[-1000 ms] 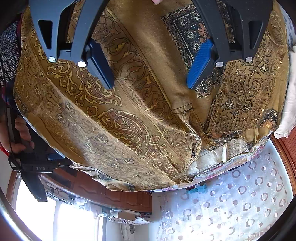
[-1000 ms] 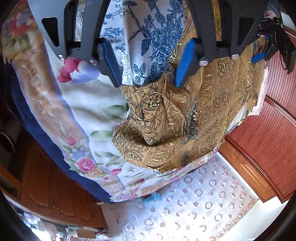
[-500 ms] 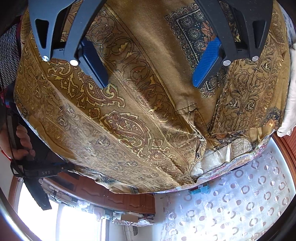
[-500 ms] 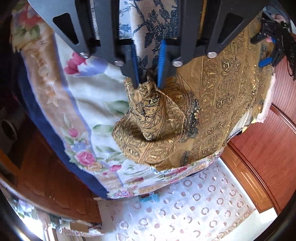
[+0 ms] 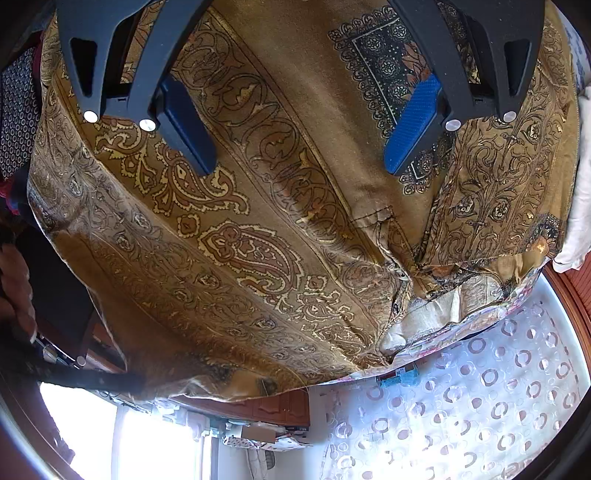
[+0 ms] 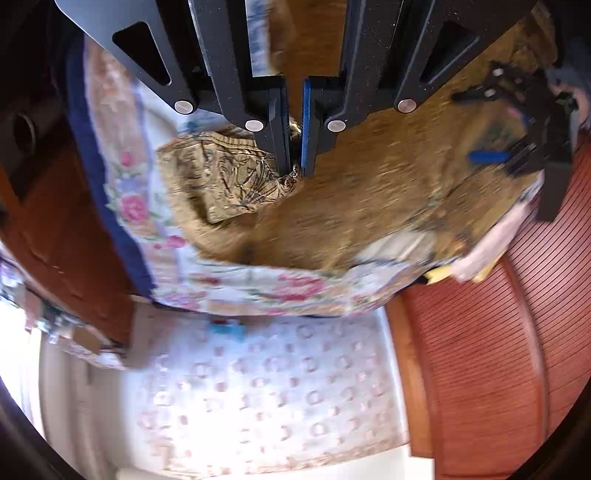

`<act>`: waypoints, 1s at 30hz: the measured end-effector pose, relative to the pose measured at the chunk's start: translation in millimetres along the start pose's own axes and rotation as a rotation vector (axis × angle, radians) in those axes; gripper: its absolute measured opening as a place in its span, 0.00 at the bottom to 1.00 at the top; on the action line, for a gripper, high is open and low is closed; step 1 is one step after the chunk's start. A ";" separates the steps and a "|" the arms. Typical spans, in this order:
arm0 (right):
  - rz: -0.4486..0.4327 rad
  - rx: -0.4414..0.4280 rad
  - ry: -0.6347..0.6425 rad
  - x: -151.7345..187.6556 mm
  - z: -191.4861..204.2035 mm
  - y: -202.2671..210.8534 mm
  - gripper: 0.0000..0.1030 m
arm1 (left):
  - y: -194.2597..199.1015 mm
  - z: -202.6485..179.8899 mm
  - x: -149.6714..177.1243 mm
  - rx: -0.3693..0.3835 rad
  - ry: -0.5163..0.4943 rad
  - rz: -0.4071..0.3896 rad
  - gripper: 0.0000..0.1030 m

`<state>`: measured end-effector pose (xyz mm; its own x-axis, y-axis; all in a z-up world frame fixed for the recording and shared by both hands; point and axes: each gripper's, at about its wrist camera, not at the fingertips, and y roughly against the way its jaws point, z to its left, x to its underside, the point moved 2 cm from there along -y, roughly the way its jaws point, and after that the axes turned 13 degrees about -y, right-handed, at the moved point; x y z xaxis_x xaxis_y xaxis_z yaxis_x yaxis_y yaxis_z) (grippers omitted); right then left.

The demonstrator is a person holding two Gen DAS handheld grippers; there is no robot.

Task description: Fold small clothes

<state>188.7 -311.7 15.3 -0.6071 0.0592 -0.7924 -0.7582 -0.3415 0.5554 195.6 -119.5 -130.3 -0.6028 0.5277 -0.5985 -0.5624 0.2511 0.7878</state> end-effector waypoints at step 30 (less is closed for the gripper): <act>0.083 0.162 -0.218 8.4 -83.6 -66.1 0.50 | 77.2 -12.8 -12.8 0.053 0.021 -0.210 0.90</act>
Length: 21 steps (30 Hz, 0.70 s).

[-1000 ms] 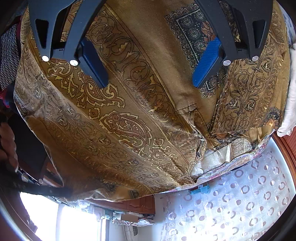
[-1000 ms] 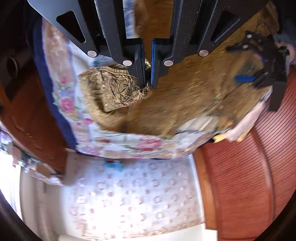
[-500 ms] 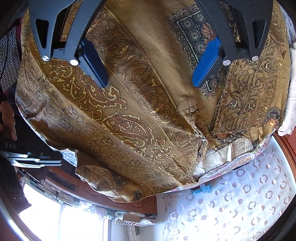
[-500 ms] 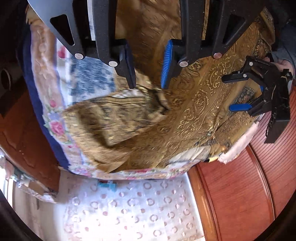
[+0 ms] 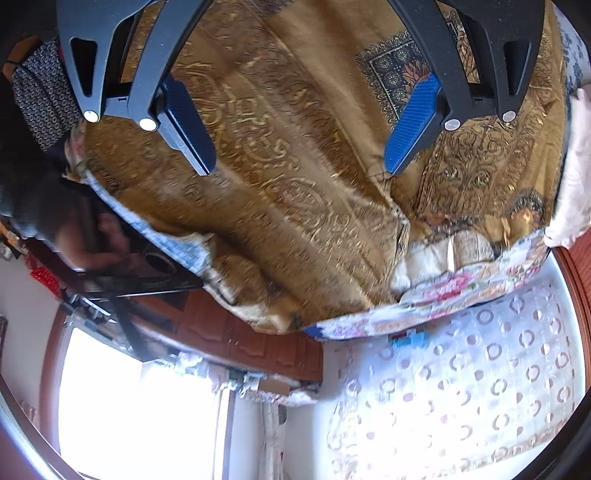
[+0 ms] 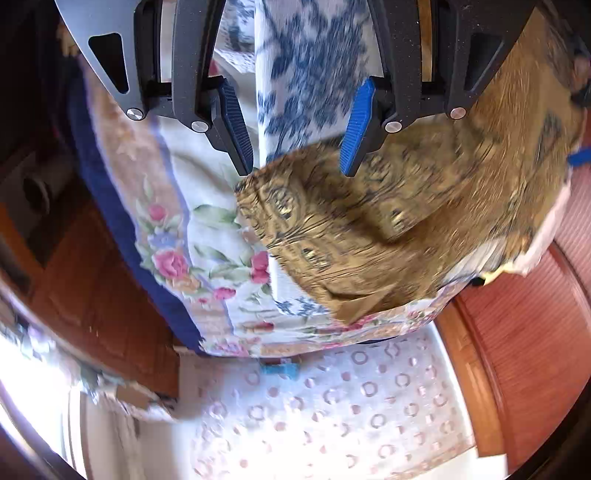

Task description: Fold small clothes

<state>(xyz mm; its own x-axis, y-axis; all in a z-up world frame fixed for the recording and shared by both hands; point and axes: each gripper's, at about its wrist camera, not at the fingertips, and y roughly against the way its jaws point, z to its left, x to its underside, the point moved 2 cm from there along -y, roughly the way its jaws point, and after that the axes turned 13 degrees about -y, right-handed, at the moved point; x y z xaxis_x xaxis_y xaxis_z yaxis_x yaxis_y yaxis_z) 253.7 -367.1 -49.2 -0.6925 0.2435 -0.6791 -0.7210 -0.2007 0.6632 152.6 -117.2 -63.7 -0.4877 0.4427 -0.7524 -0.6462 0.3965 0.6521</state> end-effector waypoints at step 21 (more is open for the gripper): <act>-0.111 -0.040 0.141 -22.4 35.6 28.3 0.06 | 12.6 19.9 15.1 -0.027 0.059 -0.010 0.90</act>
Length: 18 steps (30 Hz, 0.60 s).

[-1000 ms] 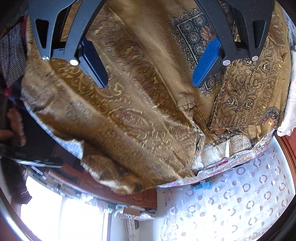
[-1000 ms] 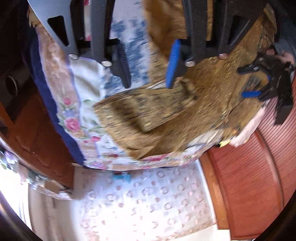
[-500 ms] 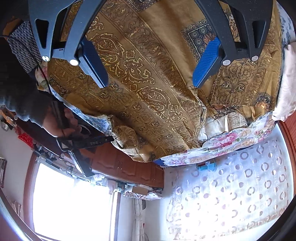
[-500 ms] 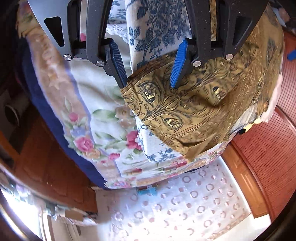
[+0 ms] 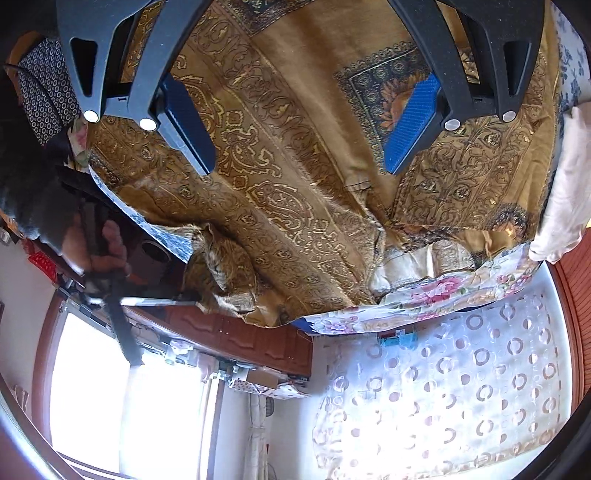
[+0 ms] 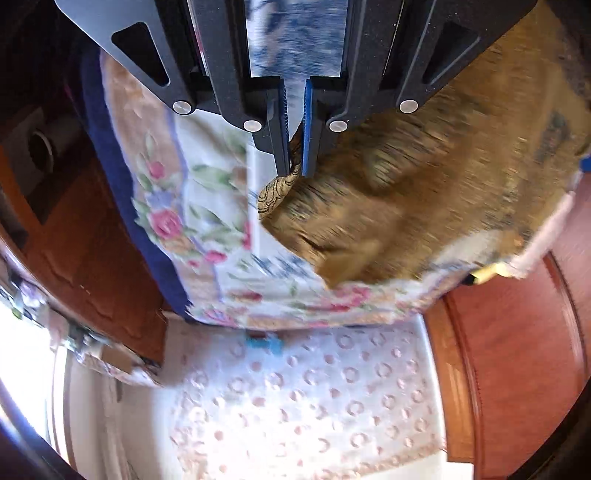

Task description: Fold small clothes

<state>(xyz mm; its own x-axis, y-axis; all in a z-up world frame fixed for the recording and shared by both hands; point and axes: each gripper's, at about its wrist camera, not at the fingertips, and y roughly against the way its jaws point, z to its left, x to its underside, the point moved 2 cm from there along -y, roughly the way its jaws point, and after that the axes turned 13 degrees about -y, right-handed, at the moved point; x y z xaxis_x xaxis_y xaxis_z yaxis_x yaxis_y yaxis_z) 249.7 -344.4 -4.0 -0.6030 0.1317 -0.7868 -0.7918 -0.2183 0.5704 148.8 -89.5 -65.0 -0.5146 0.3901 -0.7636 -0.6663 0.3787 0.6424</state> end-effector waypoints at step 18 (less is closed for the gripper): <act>-0.005 -0.270 0.178 -9.1 117.1 20.7 0.34 | 5.5 36.6 25.8 -0.034 0.086 0.013 0.90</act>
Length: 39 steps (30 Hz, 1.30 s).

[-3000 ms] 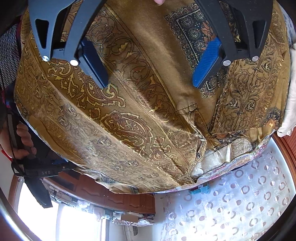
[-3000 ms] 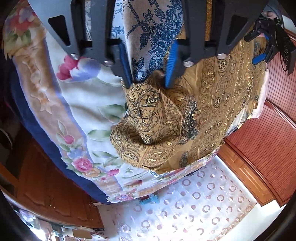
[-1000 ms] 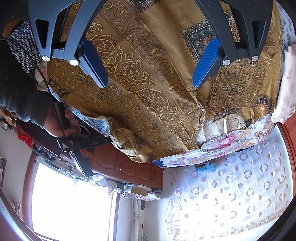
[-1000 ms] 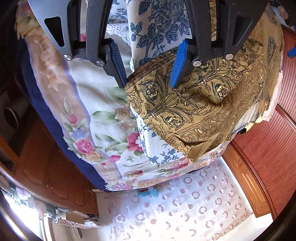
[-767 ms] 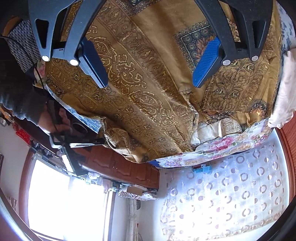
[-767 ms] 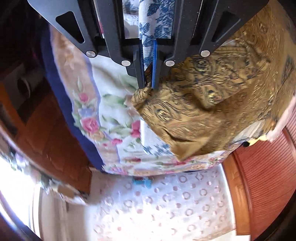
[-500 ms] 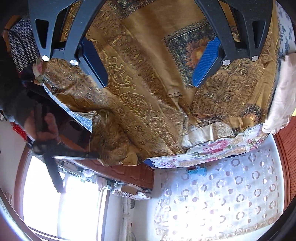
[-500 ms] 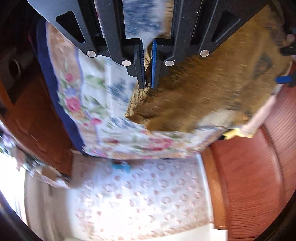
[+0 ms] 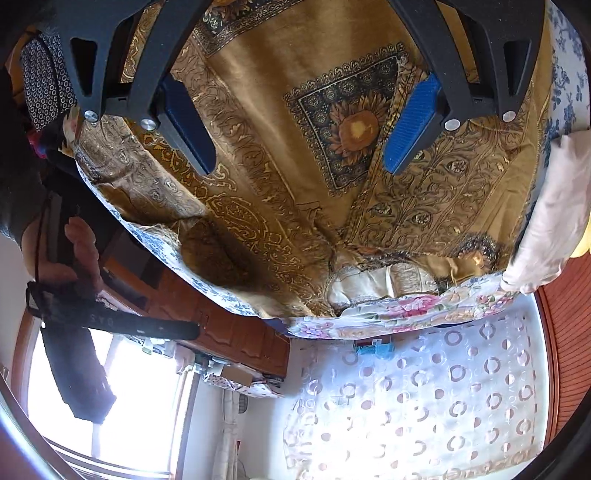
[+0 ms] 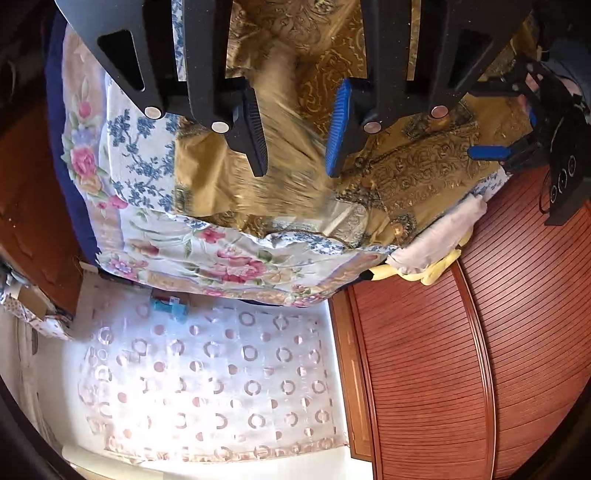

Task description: Fold small clothes

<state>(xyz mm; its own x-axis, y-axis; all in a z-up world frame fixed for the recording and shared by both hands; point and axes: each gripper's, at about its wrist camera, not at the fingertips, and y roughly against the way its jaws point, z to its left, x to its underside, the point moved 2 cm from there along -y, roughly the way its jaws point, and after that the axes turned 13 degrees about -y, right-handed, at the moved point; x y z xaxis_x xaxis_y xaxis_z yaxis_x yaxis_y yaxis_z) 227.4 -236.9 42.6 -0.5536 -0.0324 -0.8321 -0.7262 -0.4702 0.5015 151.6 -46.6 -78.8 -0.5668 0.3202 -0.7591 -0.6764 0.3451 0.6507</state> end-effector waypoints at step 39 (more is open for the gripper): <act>0.171 0.172 -0.023 70.4 -8.9 -65.2 0.46 | -30.7 26.9 47.5 -0.136 -0.038 0.213 0.91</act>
<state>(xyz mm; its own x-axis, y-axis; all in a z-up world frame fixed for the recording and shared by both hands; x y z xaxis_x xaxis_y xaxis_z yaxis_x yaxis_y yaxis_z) 239.4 -216.5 -50.8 -0.6820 -0.0778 -0.7272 -0.6788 -0.3027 0.6691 158.1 -18.2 -134.2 -0.6868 0.4067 -0.6024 -0.6025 0.1450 0.7849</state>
